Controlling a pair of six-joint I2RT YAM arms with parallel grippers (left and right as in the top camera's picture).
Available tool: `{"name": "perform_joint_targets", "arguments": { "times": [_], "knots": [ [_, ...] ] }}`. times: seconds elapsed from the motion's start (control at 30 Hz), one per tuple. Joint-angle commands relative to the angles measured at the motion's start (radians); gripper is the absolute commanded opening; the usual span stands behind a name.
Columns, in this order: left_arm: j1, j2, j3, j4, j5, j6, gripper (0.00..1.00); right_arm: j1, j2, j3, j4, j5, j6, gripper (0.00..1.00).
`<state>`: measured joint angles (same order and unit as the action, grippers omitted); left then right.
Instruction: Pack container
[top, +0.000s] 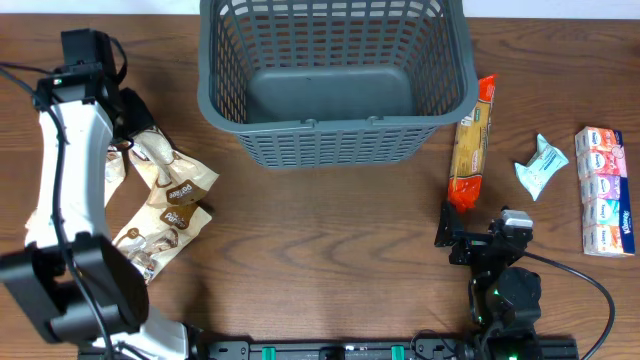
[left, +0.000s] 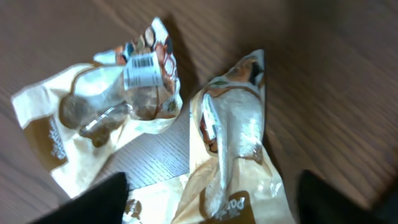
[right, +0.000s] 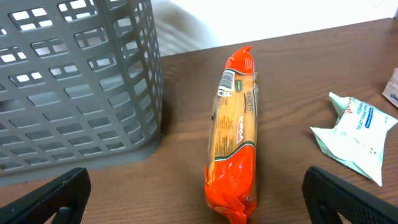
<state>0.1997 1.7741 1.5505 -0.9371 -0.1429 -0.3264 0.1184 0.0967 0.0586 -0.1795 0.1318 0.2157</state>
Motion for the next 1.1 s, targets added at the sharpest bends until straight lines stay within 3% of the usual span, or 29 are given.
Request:
{"name": "perform_joint_targets", "arguments": {
  "times": [0.0,0.33,0.77,1.07],
  "knots": [
    [0.002,0.056,0.006,0.001,-0.013,-0.02,0.8,0.006,0.002,-0.004,0.0,0.018,-0.014,0.99],
    [0.003,0.201,0.006,0.072,0.141,-0.054,0.8,0.006,0.002,-0.004,0.0,0.018,-0.014,0.99],
    [0.003,0.342,0.006,0.086,0.163,-0.186,0.82,0.006,0.002,-0.004,0.0,0.018,-0.014,0.99],
    [0.003,0.415,0.006,0.086,0.216,-0.192,0.82,0.006,0.002,-0.004,0.0,0.018,-0.014,0.99]
  ]
}}
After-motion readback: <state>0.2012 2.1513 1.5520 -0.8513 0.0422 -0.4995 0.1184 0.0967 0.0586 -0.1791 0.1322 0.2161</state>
